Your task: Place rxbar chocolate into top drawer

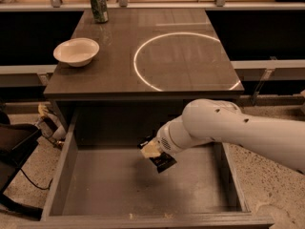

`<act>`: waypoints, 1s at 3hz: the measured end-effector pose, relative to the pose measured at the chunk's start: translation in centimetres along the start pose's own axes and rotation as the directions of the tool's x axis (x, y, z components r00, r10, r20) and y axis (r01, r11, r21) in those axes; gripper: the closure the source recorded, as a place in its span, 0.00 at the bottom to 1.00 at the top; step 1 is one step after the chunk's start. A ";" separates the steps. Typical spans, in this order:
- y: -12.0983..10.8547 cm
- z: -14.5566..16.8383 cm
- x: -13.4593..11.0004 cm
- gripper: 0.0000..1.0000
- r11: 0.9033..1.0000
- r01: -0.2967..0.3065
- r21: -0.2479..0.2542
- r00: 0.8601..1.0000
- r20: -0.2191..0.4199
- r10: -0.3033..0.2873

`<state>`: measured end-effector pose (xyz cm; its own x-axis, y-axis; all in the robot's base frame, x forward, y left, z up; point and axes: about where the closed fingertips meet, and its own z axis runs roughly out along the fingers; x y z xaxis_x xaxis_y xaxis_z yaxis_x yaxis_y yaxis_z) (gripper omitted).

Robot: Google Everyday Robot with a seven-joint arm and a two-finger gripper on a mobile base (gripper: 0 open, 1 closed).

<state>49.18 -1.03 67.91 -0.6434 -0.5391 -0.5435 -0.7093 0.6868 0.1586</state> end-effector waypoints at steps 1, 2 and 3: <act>0.1 2.8 -0.5 1.00 0.999 0.049 -0.011 0.999 -0.014 -0.049; 0.5 6.0 -0.6 1.00 0.994 0.098 -0.044 0.995 -0.003 -0.098; 0.6 6.2 -0.5 0.82 0.994 0.098 -0.046 0.995 -0.005 -0.099</act>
Offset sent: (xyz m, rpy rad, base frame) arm 0.0282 0.0589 -0.0798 0.0132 -0.0422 0.1798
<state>50.89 2.65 63.15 -0.5717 -0.6065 -0.5526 -0.7817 0.6072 0.1424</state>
